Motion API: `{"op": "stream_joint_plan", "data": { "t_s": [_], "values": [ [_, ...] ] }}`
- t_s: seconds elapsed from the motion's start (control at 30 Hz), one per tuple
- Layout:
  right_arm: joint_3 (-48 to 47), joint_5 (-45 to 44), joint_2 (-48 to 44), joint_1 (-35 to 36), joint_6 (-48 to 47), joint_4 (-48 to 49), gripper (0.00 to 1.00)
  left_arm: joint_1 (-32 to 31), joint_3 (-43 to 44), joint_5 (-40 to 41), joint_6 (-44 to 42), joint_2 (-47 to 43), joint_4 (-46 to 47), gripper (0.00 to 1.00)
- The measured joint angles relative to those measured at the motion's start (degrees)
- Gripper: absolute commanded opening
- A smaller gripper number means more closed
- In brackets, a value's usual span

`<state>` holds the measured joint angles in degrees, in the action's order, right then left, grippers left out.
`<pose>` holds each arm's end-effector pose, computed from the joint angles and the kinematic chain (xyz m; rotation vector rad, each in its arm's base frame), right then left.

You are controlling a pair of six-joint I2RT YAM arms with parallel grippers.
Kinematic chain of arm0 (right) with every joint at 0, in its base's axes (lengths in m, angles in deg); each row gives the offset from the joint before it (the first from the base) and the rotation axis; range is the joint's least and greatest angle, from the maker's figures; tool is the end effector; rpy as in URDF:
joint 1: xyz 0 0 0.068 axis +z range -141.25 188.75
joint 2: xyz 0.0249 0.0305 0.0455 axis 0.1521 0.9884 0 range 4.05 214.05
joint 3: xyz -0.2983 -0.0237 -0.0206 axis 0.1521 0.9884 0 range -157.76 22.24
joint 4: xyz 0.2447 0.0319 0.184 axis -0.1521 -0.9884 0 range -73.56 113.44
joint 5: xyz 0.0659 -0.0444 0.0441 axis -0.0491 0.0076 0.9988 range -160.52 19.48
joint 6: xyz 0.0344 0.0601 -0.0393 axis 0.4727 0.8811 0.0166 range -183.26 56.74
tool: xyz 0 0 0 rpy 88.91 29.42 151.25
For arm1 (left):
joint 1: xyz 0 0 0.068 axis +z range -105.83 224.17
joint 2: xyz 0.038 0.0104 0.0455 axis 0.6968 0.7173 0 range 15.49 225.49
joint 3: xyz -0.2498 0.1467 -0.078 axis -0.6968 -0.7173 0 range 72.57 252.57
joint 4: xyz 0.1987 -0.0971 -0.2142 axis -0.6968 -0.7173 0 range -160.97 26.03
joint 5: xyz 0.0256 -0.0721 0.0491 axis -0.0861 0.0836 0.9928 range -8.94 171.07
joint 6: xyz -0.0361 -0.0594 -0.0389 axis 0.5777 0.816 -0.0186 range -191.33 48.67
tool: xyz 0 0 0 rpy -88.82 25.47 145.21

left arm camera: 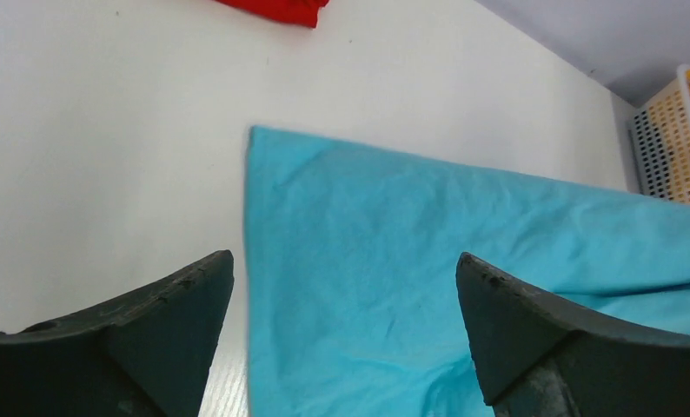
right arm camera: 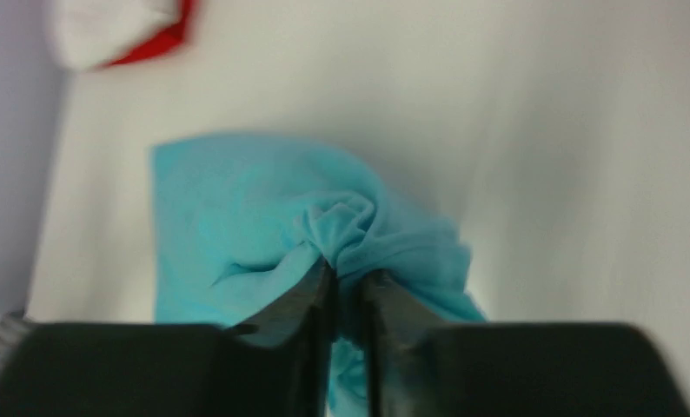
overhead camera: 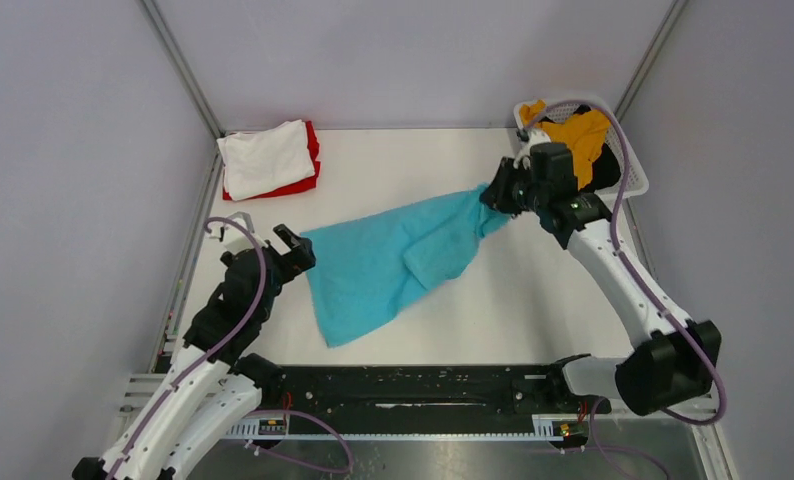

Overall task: Fold and stack the t-shirts
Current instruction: Move the tshirt to the center of the board, then flatten out the tshirt

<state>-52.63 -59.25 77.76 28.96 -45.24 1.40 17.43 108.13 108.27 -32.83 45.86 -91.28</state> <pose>0.3358 0.1379 0.4093 -0.1720 1.9731 0.6298 0.1754 -0.0531 0.2967 -0.5022 1.8571 -0.3019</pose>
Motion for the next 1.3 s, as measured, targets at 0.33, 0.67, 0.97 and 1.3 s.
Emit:
{"op": "stream_joint_plan", "data": {
  "t_s": [0.33, 0.67, 0.97, 1.3],
  "values": [
    [14.82, -16.15, 11.91, -10.86, 7.78, -5.44, 0.99, 0.0, 0.63, -7.58, 1.25, 13.64, 0.2, 0.99],
    [17.75, -24.13, 3.58, -1.92, 7.5, -4.5, 0.99, -0.02, -5.16, -19.32, 2.4, 16.68, -0.31, 0.96],
    [20.15, -20.28, 5.55, 12.92, 6.08, -1.57, 0.97, -0.24, -6.05, -23.21, 4.13, 29.44, 1.66, 0.63],
    [20.15, -19.8, 8.11, 14.32, 6.12, -1.22, 0.97, -4.72, -7.45, -23.39, 7.21, 35.47, 4.52, 0.43]
  ]
}}
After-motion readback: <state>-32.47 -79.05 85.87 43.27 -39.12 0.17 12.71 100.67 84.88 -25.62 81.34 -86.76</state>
